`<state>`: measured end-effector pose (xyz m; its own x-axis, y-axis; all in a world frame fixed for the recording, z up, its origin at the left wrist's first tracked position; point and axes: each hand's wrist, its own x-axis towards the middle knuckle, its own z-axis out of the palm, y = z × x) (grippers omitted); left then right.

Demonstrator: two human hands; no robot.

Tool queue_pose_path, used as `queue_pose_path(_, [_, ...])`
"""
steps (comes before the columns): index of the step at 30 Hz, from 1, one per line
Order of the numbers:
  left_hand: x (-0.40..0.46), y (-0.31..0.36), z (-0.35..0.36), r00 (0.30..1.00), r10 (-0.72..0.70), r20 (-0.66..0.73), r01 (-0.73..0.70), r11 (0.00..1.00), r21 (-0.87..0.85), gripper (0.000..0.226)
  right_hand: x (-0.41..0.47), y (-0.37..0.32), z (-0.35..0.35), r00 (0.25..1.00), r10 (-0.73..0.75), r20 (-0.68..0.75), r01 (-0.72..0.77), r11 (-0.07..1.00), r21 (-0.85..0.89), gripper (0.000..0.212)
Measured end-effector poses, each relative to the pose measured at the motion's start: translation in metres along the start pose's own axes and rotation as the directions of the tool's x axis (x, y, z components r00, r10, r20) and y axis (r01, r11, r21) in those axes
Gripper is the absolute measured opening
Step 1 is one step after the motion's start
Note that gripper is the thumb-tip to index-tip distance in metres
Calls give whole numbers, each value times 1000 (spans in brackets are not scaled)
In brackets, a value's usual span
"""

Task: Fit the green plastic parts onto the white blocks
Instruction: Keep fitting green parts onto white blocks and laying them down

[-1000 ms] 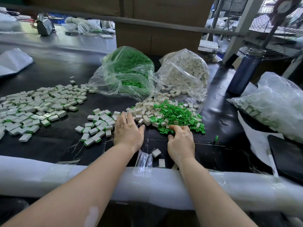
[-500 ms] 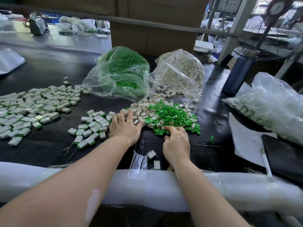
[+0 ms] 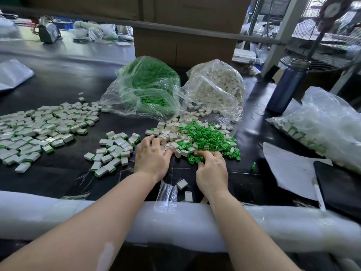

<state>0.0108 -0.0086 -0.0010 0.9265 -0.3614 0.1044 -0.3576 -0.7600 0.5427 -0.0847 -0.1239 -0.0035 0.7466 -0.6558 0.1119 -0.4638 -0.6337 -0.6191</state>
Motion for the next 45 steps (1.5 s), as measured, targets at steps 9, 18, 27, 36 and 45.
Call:
queue_pose_path(9, [19,2,-7,971,-120,208,107,992,70,66,1,1,0,1000,0,-4,0,1000,12,39])
queue_pose_path(18, [14,1,-5,965,38,260,-40,999,5,52,1,-1,0,997,-35,65,38,998,-48,62])
queue_pose_path(27, [-13,11,2,959,131,251,-121,991,-58,50,1,3,2,994,-97,45,101,990,-101,52])
queue_pose_path(36, [-29,7,-1,985,148,-84,-163,963,-216,33,-2,1,-4,998,-53,-39,57,991,122,34])
queue_pose_path(45, [-32,12,6,949,291,-122,-288,957,35,24,-6,-3,-9,996,-39,-84,51,989,138,20])
